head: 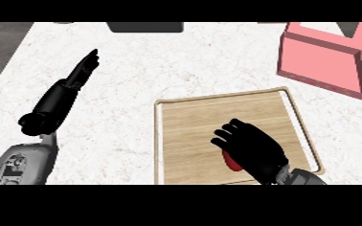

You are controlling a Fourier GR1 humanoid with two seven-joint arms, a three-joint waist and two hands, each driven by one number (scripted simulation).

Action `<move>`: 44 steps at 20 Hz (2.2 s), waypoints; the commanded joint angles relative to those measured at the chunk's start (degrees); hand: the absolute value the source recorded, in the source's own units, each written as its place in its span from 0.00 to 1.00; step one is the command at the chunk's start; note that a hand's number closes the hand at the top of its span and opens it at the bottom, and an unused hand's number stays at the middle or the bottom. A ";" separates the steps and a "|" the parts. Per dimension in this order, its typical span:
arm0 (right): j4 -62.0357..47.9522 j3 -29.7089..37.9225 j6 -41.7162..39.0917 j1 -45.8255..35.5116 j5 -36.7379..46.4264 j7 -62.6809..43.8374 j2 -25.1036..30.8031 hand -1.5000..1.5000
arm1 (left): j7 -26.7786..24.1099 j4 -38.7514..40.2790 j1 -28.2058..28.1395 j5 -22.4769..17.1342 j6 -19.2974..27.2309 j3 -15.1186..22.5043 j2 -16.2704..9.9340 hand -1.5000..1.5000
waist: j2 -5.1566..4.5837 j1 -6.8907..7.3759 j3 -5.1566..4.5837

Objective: Pick the tomato from the tray and place it in the cardboard box

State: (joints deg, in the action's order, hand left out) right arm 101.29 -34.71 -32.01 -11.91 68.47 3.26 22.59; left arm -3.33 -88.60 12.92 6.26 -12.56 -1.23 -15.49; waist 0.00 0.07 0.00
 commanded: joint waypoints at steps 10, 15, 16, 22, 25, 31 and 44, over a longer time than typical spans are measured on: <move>-7.84 -1.52 18.77 0.50 7.12 11.48 -4.30 1.00 | -1.89 -0.17 -1.01 2.67 -0.06 0.27 1.87 0.50 | -0.01 0.07 0.01; -5.15 7.79 15.44 -1.57 -3.46 19.27 -2.54 1.00 | -0.93 0.89 0.41 -0.14 -2.55 -2.36 0.28 0.50 | -0.06 0.01 0.01; -11.23 9.69 19.83 -0.48 -5.26 23.15 -1.23 1.00 | 1.28 -1.43 -0.71 0.19 -2.07 -0.98 1.38 0.50 | -0.13 0.33 0.05; -5.14 18.19 16.34 -1.55 -14.42 30.24 0.82 1.00 | -0.21 -0.46 0.36 2.16 -0.95 -0.69 2.00 0.50 | 0.05 -0.34 0.00; -2.03 21.73 17.54 -3.45 -14.31 31.21 2.48 1.00 | -0.27 -0.57 -1.36 2.69 -0.96 -0.73 1.94 0.50 | 0.08 -0.35 0.00; 6.09 35.16 8.35 -5.18 -26.27 23.93 2.40 1.00 | 0.99 1.86 2.93 2.58 -0.10 -1.55 2.74 0.50 | 0.12 -1.15 -0.03; -19.90 54.54 9.58 -26.97 -32.80 4.97 2.56 1.00 | 0.73 -0.01 1.26 2.54 -1.57 -0.47 3.21 0.50 | -0.30 1.05 0.01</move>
State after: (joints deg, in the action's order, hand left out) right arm 91.20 15.82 -24.36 -32.26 36.01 10.05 23.55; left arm -4.22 -88.20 12.75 9.46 -13.70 -1.50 -12.53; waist -0.12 0.54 -0.02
